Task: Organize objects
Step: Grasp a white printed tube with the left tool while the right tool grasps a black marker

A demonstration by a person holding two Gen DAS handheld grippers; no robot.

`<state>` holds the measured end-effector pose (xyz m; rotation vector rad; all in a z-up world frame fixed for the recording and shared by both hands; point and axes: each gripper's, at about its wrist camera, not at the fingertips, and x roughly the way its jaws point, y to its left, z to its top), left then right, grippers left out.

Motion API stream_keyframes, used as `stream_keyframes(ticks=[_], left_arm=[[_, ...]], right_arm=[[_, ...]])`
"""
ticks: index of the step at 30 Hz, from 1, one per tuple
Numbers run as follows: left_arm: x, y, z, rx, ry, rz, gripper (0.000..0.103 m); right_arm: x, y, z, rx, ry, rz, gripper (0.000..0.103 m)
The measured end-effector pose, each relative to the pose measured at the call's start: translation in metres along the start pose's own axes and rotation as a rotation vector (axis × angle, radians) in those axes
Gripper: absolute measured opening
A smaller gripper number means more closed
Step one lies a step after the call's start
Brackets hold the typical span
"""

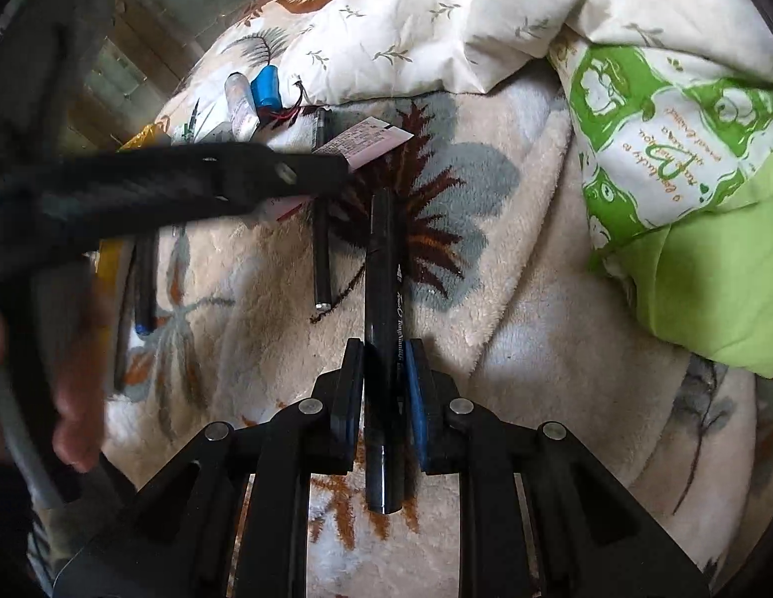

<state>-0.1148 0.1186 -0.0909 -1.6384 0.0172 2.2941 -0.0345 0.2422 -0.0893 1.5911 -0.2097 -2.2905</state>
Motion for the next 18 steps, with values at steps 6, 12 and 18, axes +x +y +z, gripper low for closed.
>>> stream_keyframes(ticks=[6, 12, 18], left_arm=[[-0.016, 0.01, -0.017, -0.002, -0.058, -0.015, 0.029], [-0.044, 0.03, -0.072, -0.008, 0.002, -0.031, 0.029], [-0.045, 0.04, -0.099, -0.09, 0.041, -0.076, 0.03]], right_arm=[[0.003, 0.003, 0.002, -0.02, 0.004, -0.009, 0.016], [0.006, 0.01, 0.005, -0.027, 0.013, -0.025, 0.016], [0.008, 0.017, 0.005, -0.054, 0.015, -0.057, 0.016]])
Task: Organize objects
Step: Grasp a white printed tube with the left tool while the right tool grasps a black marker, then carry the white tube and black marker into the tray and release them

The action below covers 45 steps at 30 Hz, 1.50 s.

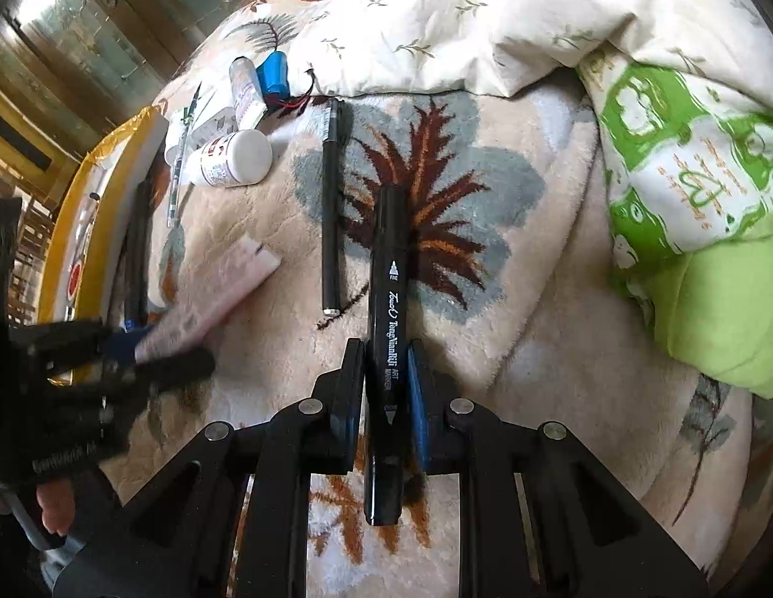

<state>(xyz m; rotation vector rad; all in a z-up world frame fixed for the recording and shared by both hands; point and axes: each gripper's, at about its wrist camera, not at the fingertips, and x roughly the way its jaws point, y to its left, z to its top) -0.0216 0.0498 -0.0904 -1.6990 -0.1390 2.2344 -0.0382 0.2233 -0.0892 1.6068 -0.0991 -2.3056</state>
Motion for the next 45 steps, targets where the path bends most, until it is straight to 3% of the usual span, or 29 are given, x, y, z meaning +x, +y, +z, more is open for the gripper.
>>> stream_keyframes(ticks=[2, 6, 8, 18, 21, 28, 31, 40, 42, 45], left_arm=[[-0.001, -0.005, 0.008, -0.004, -0.012, -0.022, 0.03], [0.016, -0.019, 0.023, 0.065, 0.021, 0.069, 0.029], [0.015, -0.022, 0.023, 0.081, 0.018, 0.08, 0.029], [-0.047, 0.011, -0.019, -0.043, -0.055, -0.067, 0.028], [-0.072, 0.03, -0.019, -0.082, -0.104, -0.091, 0.028], [-0.127, 0.098, -0.037, -0.228, -0.273, -0.068, 0.028], [-0.138, 0.126, -0.039, -0.289, -0.309, -0.055, 0.028], [-0.142, 0.202, -0.033, -0.437, -0.319, 0.026, 0.028], [-0.141, 0.22, -0.026, -0.486, -0.316, -0.005, 0.028], [-0.137, 0.23, -0.015, -0.491, -0.316, 0.02, 0.028]], right_arm=[[0.002, 0.002, 0.001, -0.01, 0.001, -0.012, 0.016], [0.002, 0.005, 0.001, -0.013, 0.005, -0.021, 0.016], [0.001, 0.005, 0.002, -0.007, 0.009, -0.023, 0.015], [-0.009, 0.018, 0.0, 0.053, 0.008, 0.087, 0.015], [-0.014, 0.041, 0.001, 0.015, -0.003, 0.105, 0.015], [-0.023, 0.113, 0.017, -0.1, -0.035, 0.188, 0.015], [-0.026, 0.145, 0.025, -0.148, -0.056, 0.22, 0.014], [-0.004, 0.215, 0.043, -0.233, -0.023, 0.283, 0.014], [0.002, 0.225, 0.047, -0.241, -0.016, 0.282, 0.014], [0.009, 0.239, 0.052, -0.248, -0.003, 0.293, 0.014]])
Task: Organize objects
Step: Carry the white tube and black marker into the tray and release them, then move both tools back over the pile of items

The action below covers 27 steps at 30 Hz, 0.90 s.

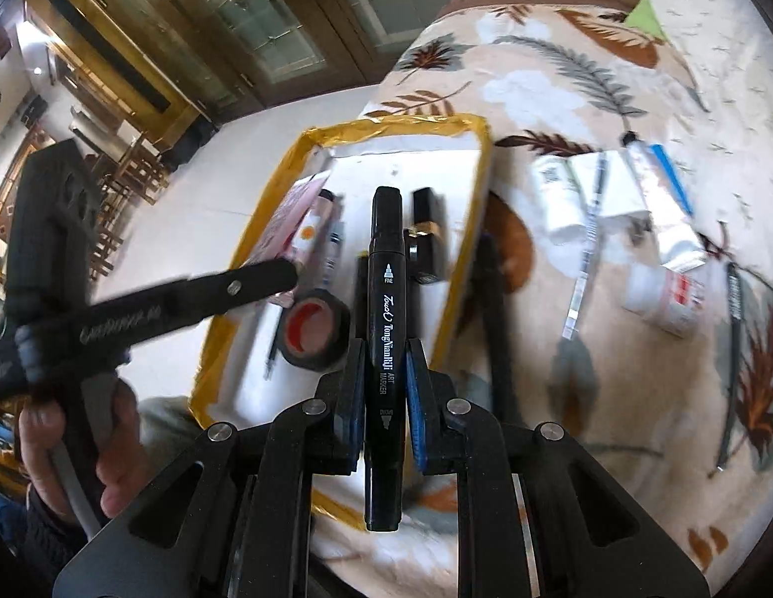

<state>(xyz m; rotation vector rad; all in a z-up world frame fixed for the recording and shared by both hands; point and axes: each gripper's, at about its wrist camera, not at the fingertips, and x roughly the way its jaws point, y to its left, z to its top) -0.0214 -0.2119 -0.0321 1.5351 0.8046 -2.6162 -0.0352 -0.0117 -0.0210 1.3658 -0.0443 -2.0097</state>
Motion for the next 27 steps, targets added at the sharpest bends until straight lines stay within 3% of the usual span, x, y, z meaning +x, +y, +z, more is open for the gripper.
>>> stream_keyframes(ticks=[8, 19, 23, 27], left_arm=[[0.029, 0.015, 0.01, -0.061, 0.025, -0.032, 0.028], [0.057, 0.023, 0.012, -0.08, 0.103, 0.034, 0.029], [0.058, 0.021, 0.011, -0.071, 0.097, 0.061, 0.029], [0.057, 0.019, 0.008, -0.06, 0.097, 0.078, 0.03]], right_arm=[[0.027, 0.004, 0.018, 0.01, 0.03, -0.037, 0.014], [0.069, 0.008, 0.03, -0.009, 0.084, -0.096, 0.015], [0.075, 0.003, 0.03, -0.01, 0.089, -0.127, 0.015], [0.076, 0.0, 0.032, 0.01, 0.098, -0.098, 0.015]])
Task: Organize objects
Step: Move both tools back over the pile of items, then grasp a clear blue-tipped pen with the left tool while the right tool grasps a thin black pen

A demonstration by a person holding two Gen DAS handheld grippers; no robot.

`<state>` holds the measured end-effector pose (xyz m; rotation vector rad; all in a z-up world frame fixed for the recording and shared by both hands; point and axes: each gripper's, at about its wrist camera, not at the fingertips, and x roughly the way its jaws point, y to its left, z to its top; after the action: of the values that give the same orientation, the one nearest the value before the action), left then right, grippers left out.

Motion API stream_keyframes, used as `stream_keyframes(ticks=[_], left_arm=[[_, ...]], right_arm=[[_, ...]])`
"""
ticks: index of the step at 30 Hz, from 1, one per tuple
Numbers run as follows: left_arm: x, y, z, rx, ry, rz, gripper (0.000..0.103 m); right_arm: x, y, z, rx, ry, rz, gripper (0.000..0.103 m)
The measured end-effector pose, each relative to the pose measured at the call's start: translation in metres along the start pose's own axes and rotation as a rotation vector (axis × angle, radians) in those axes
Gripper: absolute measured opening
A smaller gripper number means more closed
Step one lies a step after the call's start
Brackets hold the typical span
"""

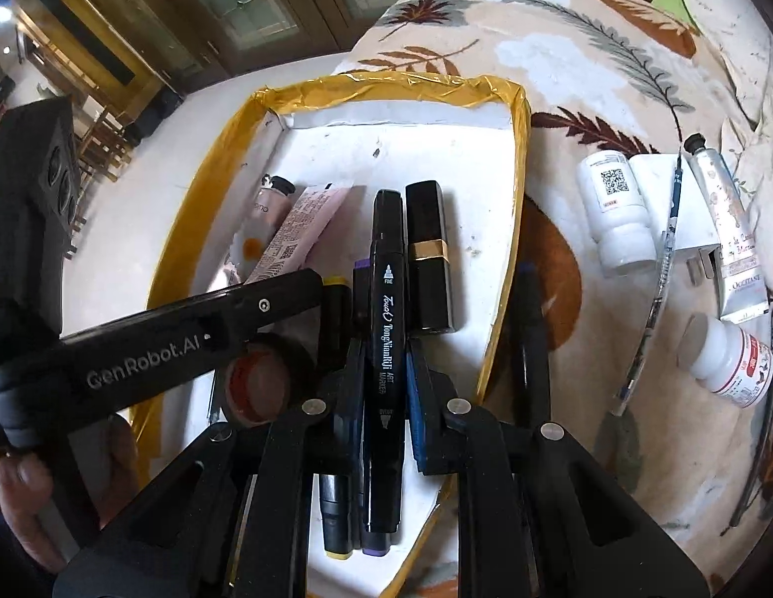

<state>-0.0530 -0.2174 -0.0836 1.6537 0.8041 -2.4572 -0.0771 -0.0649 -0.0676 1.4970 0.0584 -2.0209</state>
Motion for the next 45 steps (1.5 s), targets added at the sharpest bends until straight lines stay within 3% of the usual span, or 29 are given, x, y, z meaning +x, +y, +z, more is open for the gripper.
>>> stream_keyframes(ticks=[3, 6, 8, 12, 16, 19, 27, 32, 33, 36, 42, 45], left_arm=[[-0.003, -0.005, -0.003, 0.028, -0.008, 0.008, 0.042], [-0.013, -0.014, -0.007, 0.075, -0.057, 0.024, 0.064], [-0.024, -0.02, -0.012, 0.107, -0.097, 0.044, 0.069], [-0.042, -0.029, -0.025, 0.095, -0.128, -0.028, 0.069], [-0.058, -0.061, -0.046, 0.134, -0.131, -0.135, 0.069], [-0.062, -0.085, -0.063, 0.162, -0.138, -0.16, 0.069], [-0.035, -0.127, -0.097, 0.242, -0.039, -0.103, 0.067], [-0.021, -0.148, -0.092, 0.272, -0.033, -0.072, 0.066], [-0.018, -0.152, -0.089, 0.283, -0.033, -0.063, 0.066], [-0.005, -0.162, -0.077, 0.305, -0.006, -0.015, 0.049], [0.017, -0.172, -0.055, 0.305, 0.01, -0.029, 0.049], [0.03, -0.174, -0.045, 0.301, 0.018, -0.015, 0.049]], right_arm=[[-0.003, -0.001, 0.0, 0.008, 0.007, 0.018, 0.019], [-0.014, 0.002, -0.004, -0.015, -0.011, 0.04, 0.03], [-0.029, -0.001, -0.009, -0.01, -0.043, 0.053, 0.041], [-0.059, -0.018, -0.025, 0.022, -0.083, 0.116, 0.041], [-0.085, -0.05, -0.049, 0.061, -0.115, 0.115, 0.041], [-0.098, -0.086, -0.068, 0.103, -0.133, 0.08, 0.041], [-0.116, -0.174, -0.101, 0.176, -0.156, -0.083, 0.041], [-0.117, -0.216, -0.104, 0.278, -0.18, -0.089, 0.038], [-0.115, -0.219, -0.103, 0.283, -0.176, -0.084, 0.036], [-0.111, -0.222, -0.101, 0.287, -0.176, -0.077, 0.033], [-0.097, -0.213, -0.084, 0.273, -0.181, -0.083, 0.028], [-0.085, -0.208, -0.077, 0.246, -0.152, -0.129, 0.018]])
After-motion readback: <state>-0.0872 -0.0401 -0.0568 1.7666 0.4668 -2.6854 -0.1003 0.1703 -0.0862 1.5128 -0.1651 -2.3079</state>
